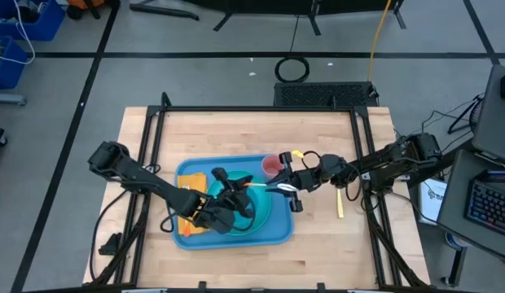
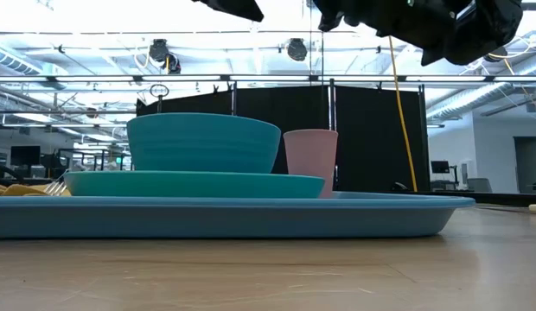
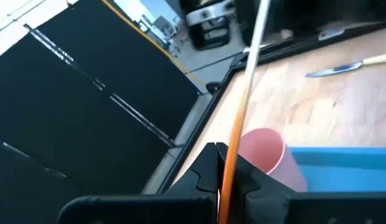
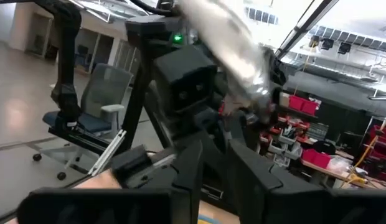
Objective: Set up tray
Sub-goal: Put the orange spoon on the blue serving tray to the right of the orange fork
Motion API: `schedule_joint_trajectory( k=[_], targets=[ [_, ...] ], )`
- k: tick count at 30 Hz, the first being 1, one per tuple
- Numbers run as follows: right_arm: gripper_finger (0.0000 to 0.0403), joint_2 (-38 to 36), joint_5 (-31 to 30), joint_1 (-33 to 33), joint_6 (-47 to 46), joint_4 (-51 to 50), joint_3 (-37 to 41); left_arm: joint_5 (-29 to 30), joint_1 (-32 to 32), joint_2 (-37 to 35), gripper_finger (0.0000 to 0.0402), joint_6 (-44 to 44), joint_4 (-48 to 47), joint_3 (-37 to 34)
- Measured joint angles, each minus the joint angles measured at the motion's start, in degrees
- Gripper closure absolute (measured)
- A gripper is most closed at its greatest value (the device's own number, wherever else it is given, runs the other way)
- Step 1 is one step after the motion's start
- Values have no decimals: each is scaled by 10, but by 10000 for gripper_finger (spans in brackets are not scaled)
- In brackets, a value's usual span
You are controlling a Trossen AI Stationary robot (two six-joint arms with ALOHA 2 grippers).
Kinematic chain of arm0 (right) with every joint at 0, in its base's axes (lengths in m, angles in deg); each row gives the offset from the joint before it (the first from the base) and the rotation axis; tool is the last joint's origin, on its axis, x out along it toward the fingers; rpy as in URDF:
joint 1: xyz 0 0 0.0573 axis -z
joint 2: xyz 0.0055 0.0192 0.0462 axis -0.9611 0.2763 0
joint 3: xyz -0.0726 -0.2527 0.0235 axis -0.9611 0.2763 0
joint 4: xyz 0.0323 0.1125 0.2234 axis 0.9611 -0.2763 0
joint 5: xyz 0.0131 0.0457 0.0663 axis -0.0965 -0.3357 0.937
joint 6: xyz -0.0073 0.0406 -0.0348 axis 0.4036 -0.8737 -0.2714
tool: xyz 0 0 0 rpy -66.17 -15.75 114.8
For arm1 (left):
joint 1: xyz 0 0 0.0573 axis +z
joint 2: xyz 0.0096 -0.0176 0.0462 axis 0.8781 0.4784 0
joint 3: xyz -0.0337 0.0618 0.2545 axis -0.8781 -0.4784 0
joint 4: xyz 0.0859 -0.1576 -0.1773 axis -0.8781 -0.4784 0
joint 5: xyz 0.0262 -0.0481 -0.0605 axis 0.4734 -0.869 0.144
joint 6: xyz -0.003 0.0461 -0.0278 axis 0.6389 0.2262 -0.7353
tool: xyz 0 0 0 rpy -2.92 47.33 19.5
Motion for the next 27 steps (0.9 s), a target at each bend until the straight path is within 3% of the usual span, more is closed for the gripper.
schedule_joint_trajectory(
  k=[27],
  targets=[
    [342,0,1,-1,9,-8,0,-79,3,-5,401,-23,-6,-2]
  ],
)
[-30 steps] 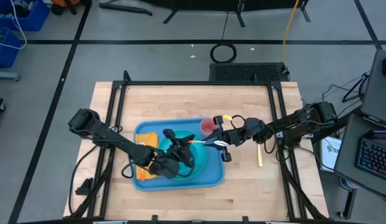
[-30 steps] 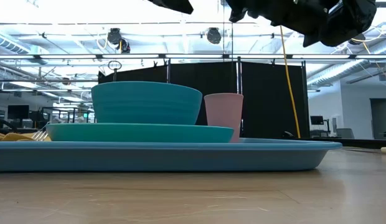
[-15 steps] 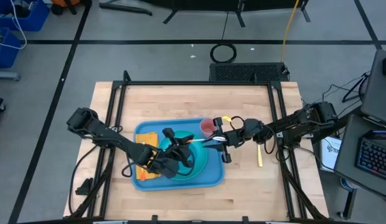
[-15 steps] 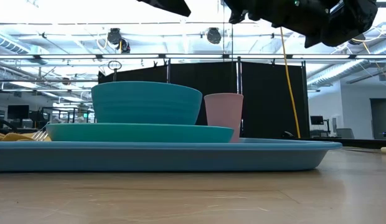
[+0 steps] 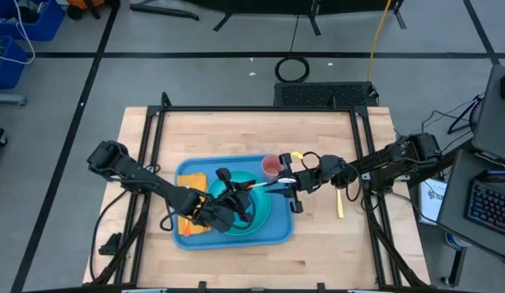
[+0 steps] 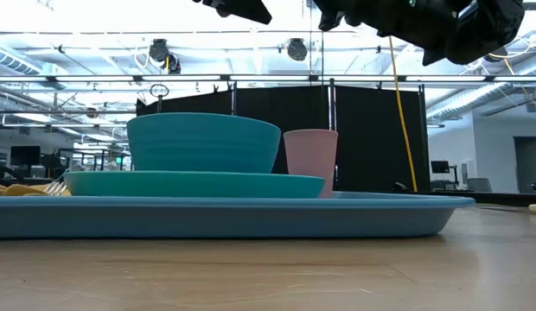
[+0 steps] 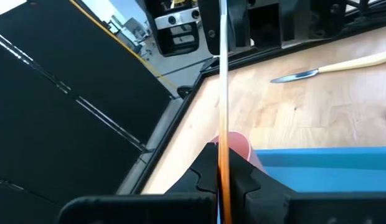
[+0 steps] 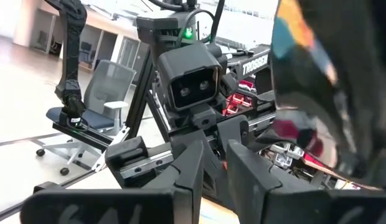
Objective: Set up tray
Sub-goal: Put the orange spoon on the blue serving tray to the right of the orange fork
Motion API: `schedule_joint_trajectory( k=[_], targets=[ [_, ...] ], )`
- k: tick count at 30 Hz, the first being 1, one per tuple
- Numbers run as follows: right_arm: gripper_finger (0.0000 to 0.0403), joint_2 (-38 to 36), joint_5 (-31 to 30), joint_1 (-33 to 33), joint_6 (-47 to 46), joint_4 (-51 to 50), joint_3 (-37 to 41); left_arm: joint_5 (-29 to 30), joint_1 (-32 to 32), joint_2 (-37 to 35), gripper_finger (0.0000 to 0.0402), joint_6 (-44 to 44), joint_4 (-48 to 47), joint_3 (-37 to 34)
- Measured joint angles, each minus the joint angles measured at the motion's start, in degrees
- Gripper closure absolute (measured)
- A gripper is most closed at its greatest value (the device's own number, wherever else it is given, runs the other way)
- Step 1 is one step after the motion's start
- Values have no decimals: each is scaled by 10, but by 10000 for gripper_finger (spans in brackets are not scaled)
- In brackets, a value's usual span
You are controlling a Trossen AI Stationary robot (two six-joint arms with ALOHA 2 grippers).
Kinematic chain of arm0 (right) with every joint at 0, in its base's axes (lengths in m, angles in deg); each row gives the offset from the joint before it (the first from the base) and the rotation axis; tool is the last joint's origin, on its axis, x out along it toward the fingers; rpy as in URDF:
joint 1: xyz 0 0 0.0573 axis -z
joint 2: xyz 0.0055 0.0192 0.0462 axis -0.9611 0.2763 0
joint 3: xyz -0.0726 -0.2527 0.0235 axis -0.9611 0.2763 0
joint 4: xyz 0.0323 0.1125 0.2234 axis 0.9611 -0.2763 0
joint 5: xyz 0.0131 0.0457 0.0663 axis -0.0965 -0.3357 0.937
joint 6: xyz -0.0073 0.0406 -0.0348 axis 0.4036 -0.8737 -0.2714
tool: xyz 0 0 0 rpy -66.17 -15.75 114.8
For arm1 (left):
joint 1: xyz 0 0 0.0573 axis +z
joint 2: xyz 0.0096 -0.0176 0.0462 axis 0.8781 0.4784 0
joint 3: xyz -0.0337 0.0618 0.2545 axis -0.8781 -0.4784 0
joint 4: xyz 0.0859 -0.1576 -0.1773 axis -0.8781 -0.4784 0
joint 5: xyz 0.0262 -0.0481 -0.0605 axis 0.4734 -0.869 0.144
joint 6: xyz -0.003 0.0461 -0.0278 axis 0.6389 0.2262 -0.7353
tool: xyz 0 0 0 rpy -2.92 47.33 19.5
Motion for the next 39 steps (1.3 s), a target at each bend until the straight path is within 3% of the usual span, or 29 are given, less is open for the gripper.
schedule_joint_trajectory(
  k=[6,14,27,30,39],
  targets=[
    [351,0,0,0,-4,3,0,-12,4,0,401,-7,0,0],
    [357,0,0,0,-17,-23,0,43,-2,0,401,-4,4,0],
    [358,0,-20,4,-19,-56,0,59,-12,1,401,11,17,0],
    [358,0,-62,5,-17,-57,0,57,-18,1,401,24,33,0],
    [358,0,-52,6,-16,-42,0,17,-12,1,401,14,42,0]
  ],
)
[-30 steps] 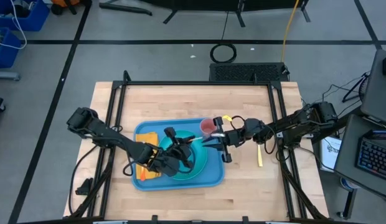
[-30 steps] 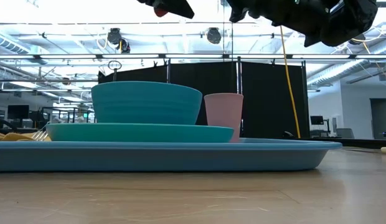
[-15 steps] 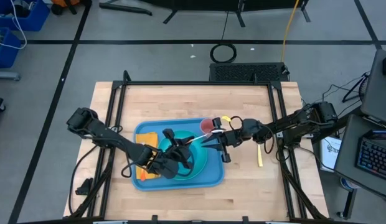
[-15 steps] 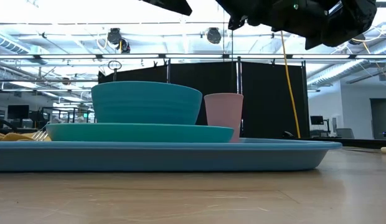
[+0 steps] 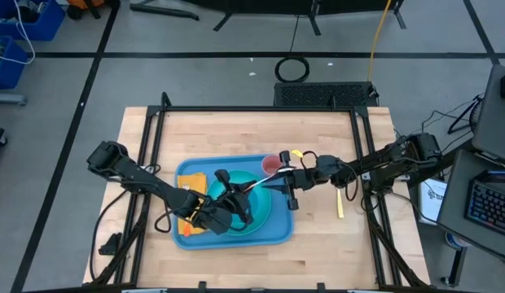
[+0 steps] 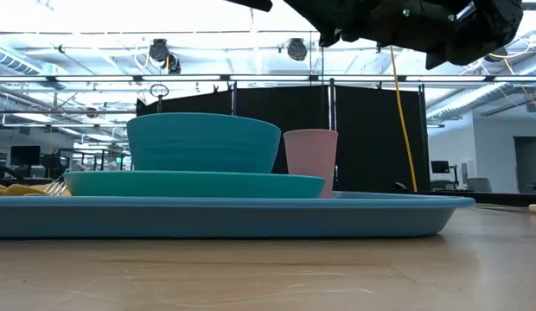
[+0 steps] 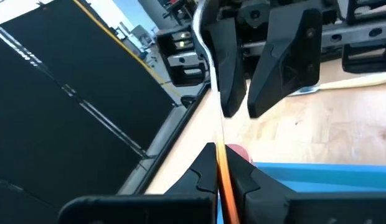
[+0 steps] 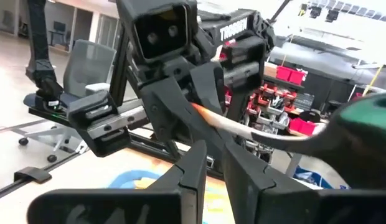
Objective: Set up tray
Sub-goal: Put the orange spoon on the blue serving tray to the right of the orange fork
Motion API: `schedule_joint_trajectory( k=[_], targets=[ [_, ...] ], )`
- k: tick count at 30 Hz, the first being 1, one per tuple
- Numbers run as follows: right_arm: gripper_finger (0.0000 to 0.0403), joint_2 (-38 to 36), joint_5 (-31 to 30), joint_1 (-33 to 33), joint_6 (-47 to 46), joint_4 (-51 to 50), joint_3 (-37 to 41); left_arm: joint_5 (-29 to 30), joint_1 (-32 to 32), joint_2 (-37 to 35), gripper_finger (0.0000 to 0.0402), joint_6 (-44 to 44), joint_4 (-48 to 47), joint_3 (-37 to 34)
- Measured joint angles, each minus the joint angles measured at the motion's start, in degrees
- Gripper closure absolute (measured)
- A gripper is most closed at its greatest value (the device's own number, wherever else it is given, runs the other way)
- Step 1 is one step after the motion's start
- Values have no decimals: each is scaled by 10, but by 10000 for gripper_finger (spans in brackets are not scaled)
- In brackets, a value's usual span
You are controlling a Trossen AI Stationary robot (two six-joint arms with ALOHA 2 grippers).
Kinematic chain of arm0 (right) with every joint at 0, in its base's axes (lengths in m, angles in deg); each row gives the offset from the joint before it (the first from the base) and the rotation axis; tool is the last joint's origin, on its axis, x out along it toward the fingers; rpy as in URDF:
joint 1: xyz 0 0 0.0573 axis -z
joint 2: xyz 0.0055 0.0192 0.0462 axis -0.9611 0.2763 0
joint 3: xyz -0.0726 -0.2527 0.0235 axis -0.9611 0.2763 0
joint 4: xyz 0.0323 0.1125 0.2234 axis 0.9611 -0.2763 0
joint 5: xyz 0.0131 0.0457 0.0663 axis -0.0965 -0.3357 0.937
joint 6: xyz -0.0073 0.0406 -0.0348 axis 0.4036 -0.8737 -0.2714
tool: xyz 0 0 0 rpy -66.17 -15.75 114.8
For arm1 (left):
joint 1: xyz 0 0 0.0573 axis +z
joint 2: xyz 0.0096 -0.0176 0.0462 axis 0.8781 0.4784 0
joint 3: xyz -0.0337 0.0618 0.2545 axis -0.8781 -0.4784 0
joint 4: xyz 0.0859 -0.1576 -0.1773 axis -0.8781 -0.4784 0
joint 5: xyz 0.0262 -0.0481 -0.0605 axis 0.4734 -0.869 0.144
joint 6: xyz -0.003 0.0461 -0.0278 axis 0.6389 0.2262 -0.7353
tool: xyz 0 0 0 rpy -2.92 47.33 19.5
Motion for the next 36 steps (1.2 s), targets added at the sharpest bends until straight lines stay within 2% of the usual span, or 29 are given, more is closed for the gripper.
schedule_joint_trajectory(
  k=[2,28,36],
  targets=[
    [358,0,10,0,-3,6,0,-18,3,0,401,-2,1,0],
    [357,0,1,12,-58,-22,0,-10,-3,0,401,11,22,0],
    [312,0,-17,12,-54,-10,0,-21,-1,0,401,6,28,0]
  ],
)
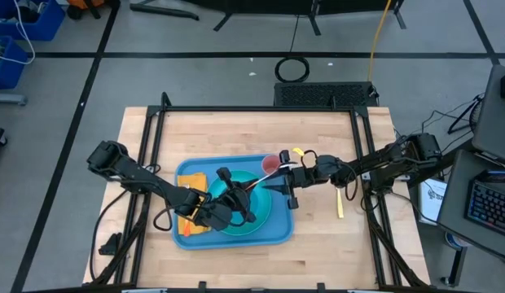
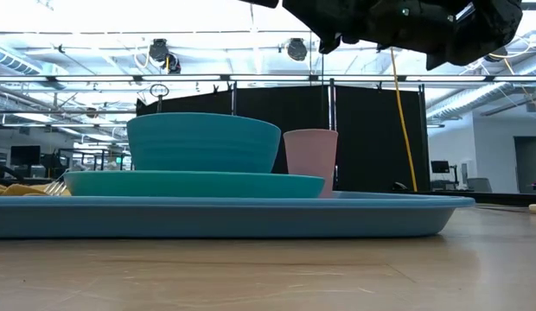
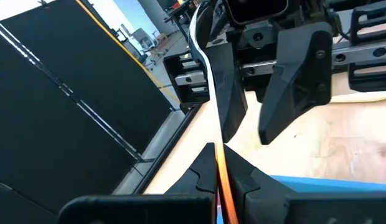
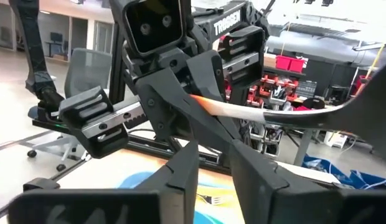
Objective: Set up tray
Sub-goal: Put the orange spoon on the blue serving tray to the right of the orange fork
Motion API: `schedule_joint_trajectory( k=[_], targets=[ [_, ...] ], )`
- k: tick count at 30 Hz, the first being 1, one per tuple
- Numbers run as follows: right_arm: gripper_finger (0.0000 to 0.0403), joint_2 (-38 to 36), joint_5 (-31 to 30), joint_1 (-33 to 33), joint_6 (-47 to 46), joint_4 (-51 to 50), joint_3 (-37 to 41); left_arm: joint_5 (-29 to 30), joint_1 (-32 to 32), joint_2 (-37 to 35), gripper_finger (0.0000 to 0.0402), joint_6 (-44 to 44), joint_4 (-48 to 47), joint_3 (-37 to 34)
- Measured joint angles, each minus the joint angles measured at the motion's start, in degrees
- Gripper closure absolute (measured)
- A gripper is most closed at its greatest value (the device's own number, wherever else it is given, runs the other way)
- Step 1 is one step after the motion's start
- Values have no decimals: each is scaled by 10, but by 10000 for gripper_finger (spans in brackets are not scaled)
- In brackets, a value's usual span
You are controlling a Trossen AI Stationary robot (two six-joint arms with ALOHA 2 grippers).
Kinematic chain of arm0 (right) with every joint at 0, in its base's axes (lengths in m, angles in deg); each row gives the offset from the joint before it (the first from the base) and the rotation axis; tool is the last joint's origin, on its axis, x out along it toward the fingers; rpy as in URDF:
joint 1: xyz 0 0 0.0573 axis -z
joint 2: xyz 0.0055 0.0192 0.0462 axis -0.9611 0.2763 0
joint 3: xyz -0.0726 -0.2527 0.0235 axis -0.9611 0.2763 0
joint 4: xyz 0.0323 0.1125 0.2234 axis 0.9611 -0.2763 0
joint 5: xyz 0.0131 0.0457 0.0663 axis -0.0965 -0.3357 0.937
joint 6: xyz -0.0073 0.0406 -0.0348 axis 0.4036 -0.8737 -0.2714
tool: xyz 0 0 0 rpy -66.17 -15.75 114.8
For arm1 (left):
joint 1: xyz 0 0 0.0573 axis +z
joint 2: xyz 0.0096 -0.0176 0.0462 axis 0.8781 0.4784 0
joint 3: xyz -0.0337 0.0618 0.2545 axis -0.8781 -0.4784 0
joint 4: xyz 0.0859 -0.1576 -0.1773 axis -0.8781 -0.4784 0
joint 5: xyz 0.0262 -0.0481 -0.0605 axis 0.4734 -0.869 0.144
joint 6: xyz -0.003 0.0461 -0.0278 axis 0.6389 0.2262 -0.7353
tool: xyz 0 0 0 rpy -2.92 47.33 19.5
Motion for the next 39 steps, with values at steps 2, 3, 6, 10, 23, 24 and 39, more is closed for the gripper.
schedule_joint_trajectory(
  k=[2,3,6,10,23,24,39],
  targets=[
    [297,0,-1,-1,4,0,0,-1,0,0,401,-3,-2,0],
    [290,0,-2,-1,5,3,0,-2,0,0,401,-5,-2,0],
    [274,0,-3,-1,4,14,0,-4,0,0,401,-7,-2,0],
    [265,0,-4,-1,6,31,0,-5,0,0,401,-12,-2,0],
    [267,0,-30,-1,33,59,0,3,-1,1,401,-18,-2,0],
    [267,0,-38,-1,27,59,0,10,-2,1,401,-15,-2,0],
    [268,0,-37,0,21,14,0,76,-12,3,401,5,5,0]
  ],
)
